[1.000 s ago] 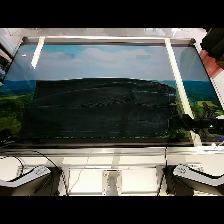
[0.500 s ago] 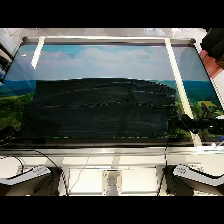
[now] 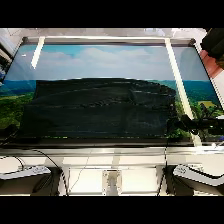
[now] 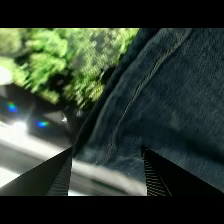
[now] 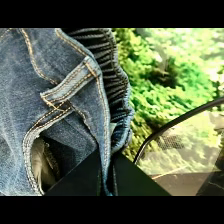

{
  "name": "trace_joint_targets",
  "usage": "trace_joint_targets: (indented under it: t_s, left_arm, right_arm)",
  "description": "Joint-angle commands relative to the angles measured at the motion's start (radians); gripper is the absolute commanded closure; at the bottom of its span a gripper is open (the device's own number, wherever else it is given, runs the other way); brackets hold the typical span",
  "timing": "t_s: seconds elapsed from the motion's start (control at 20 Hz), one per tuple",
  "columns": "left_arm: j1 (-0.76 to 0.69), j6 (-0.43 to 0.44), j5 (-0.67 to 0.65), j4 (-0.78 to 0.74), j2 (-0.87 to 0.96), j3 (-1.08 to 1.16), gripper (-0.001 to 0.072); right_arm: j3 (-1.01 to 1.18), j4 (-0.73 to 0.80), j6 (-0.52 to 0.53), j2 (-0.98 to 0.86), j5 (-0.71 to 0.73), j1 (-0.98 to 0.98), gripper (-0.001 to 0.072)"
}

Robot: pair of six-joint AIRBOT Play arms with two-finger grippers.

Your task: Fold the clothes and pants, and hang the long-sleeved shirts on hangers.

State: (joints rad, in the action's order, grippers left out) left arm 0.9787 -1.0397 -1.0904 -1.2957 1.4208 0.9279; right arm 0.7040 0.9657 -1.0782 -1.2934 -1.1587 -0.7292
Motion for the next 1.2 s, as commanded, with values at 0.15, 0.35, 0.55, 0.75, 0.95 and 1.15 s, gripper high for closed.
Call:
trace_joint_targets:
  t_s: [0.15, 0.35, 0.55, 0.75, 0.95, 1.15]
  left_arm:
    - [-0.060, 0.037, -0.003, 0.126, 0.035, -0.001, 0.0682]
    - [-0.057, -0.045, -0.067, 0.113, -0.135, 0.006, 0.0683]
    - [0.029, -0.167, -0.068, 0.109, -0.428, 0.018, 0.0683]
    - [0.050, -0.220, -0.039, 0.108, -0.624, 0.018, 0.0683]
    - [0.058, -0.265, -0.019, 0.098, -0.617, 0.018, 0.0682]
    - [0.058, -0.262, -0.020, 0.093, -0.598, 0.018, 0.0682]
  right_arm:
    - [0.001, -0.001, 0.000, 0.000, -0.019, 0.000, 0.0689]
    - [0.050, 0.035, 0.002, 0.051, -0.129, -0.001, 0.0689]
    - [0.188, 0.057, -0.012, 0.188, -0.277, -0.072, 0.0691]
    - [0.331, 0.051, -0.047, 0.286, -0.287, -0.196, 0.0692]
    - [0.459, 0.053, -0.101, 0.287, -0.277, -0.281, 0.0692]
    - [0.496, 0.150, -0.127, 0.284, -0.294, -0.286, 0.0692]
